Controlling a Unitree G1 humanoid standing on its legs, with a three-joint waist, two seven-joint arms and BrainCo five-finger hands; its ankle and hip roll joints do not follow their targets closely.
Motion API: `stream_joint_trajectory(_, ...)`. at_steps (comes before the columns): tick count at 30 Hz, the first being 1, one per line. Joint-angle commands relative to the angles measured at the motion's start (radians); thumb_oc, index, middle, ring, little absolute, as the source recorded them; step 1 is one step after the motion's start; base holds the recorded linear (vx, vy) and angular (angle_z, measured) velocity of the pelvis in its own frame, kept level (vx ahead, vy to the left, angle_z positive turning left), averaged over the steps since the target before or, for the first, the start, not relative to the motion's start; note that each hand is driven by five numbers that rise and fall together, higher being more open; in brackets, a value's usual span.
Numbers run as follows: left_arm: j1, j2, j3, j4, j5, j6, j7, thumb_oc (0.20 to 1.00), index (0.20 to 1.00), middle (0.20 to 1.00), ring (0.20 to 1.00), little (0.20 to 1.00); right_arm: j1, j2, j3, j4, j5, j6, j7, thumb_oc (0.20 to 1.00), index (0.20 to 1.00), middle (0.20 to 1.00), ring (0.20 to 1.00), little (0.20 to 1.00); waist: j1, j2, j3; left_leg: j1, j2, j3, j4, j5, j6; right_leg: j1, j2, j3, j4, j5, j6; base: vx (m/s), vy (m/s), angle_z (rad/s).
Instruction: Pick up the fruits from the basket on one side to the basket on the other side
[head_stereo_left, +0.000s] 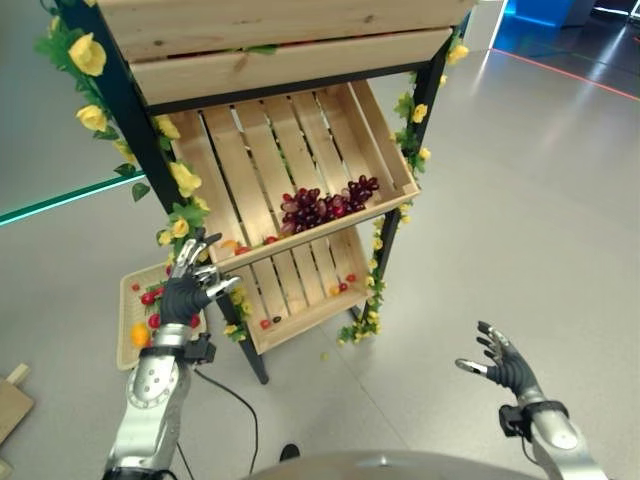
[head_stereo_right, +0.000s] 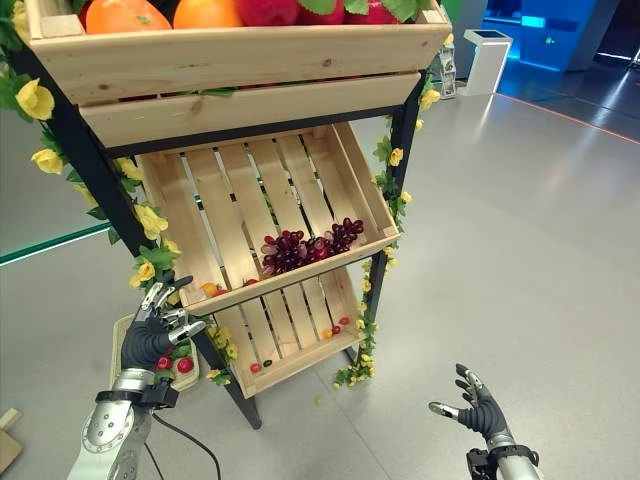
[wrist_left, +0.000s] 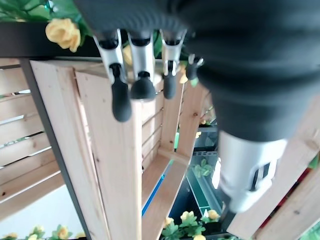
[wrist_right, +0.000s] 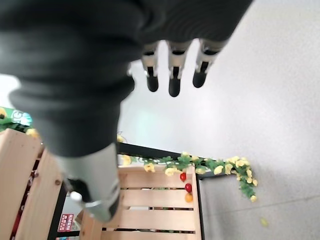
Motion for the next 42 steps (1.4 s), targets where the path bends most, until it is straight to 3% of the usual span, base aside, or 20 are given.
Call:
stream_joint_trajectory(1,0.051,0.055,0.013,0.118,0.045,0.049,0.029,1.000,1.000,1.000,1.000,1.000,-0.069,0.024,-0.057,-0.068,0.029,-0.069,-0.028,1.000,1.000,1.000,1.000,1.000,0.000,-0.028,0.003,0.048,0.054,0.047,0.021,-0.071,-0.024,-0.091,-0.046,0.043,0.078,0.012,0.084,0.00,0.000,0.00)
stream_joint_trajectory(13,0.216,0.055,0.124,0.070,0.049,0.043,0.022,1.000,1.000,1.000,1.000,1.000,-0.036,0.018,-0.117,-0.089,0.043,-0.075,-0.028,1.000,1.000,1.000,1.000,1.000,0.019,-0.031,0.003,0.039,0.050,0.046,0.023,-0.067,-0.015,-0.099,-0.048,0.043,0.072,0.024,0.090,0.00,0.001,0.00)
stream_joint_trajectory(42,0.222,0.052,0.120,0.014,0.040,0.027,0.021,1.000,1.000,1.000,1.000,1.000,-0.023,0.011,-0.184,-0.191,0.032,-0.104,-0.058,1.000,1.000,1.000,1.000,1.000,0.026,-0.035,0.008,0.025,0.050,0.020,0.017,-0.054,-0.025,-0.101,-0.042,0.017,0.076,0.018,0.082,0.00,0.000,0.02)
